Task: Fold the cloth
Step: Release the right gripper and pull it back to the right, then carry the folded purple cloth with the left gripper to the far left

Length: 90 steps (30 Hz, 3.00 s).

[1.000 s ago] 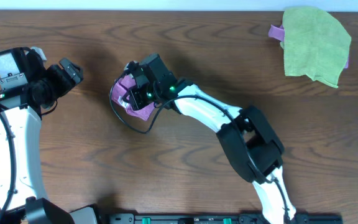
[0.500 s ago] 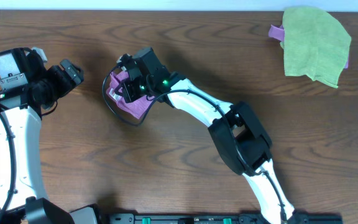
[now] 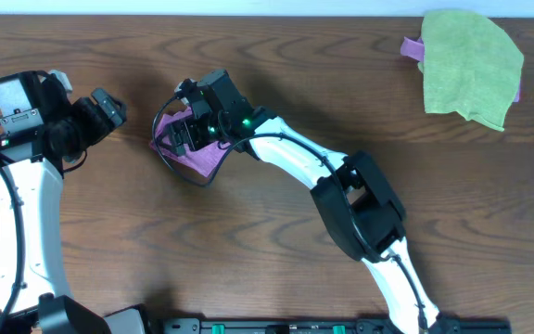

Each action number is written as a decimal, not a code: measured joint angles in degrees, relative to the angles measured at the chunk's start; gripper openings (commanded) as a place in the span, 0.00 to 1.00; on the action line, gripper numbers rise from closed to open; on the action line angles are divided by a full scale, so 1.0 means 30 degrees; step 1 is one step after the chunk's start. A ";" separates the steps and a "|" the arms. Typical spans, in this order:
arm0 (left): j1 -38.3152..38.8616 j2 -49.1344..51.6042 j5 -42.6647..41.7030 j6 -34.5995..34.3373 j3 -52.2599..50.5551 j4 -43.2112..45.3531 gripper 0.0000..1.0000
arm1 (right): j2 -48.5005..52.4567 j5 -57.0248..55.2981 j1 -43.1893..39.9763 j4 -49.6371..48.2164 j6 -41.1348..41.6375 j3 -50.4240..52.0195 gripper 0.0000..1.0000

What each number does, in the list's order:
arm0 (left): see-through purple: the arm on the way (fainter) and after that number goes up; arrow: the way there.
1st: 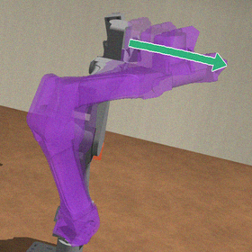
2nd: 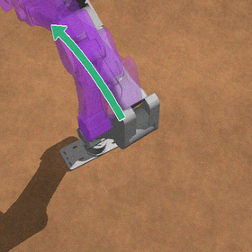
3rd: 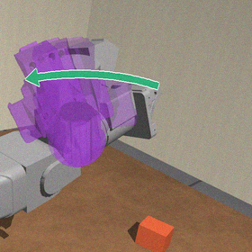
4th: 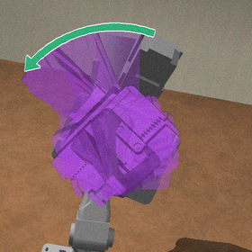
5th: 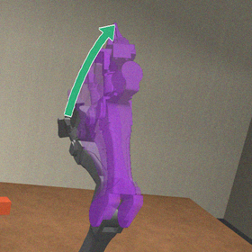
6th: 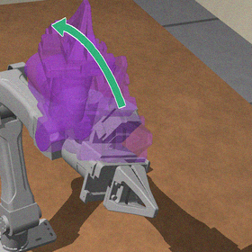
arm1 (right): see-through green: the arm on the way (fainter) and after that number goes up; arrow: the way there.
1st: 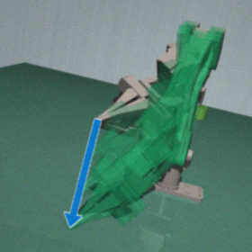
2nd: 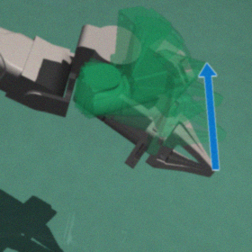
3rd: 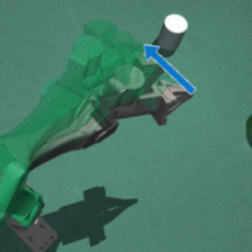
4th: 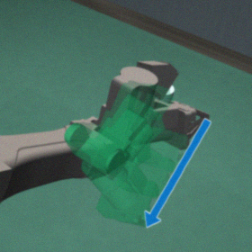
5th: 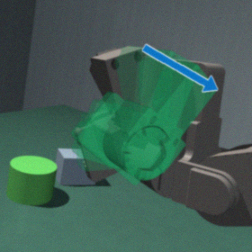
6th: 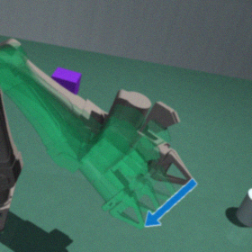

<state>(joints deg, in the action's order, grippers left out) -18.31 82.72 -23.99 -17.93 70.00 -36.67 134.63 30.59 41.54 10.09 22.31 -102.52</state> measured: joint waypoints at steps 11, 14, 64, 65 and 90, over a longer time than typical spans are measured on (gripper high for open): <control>0.0015 0.0000 0.0168 0.0000 0.0000 0.0000 0.95 | 0.0000 0.0328 -0.0947 0.3169 0.0612 -0.2004 0.95; 0.0015 0.0000 0.0335 0.0080 0.0000 -0.0007 0.95 | 0.0000 0.0313 -0.1355 0.5916 0.0495 -0.3679 0.90; 0.6805 -0.5566 -0.0452 0.4357 -0.3847 -0.4779 0.95 | -2.9689 -1.4061 -0.2200 1.6436 -0.0219 1.4571 0.93; 0.6805 -0.6164 -0.0444 0.4357 -0.3927 -0.4809 0.95 | -3.0155 -1.4039 -0.2200 1.6866 0.0073 1.4717 0.92; 0.6805 -0.8575 0.0284 0.2973 -1.1650 0.2812 0.95 | -3.7776 -1.5620 -0.2200 0.6666 0.3351 2.5682 0.99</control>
<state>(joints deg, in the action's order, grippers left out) 2.11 56.99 -23.14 -9.02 35.05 -28.23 21.30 -16.27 34.94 30.09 32.36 -25.47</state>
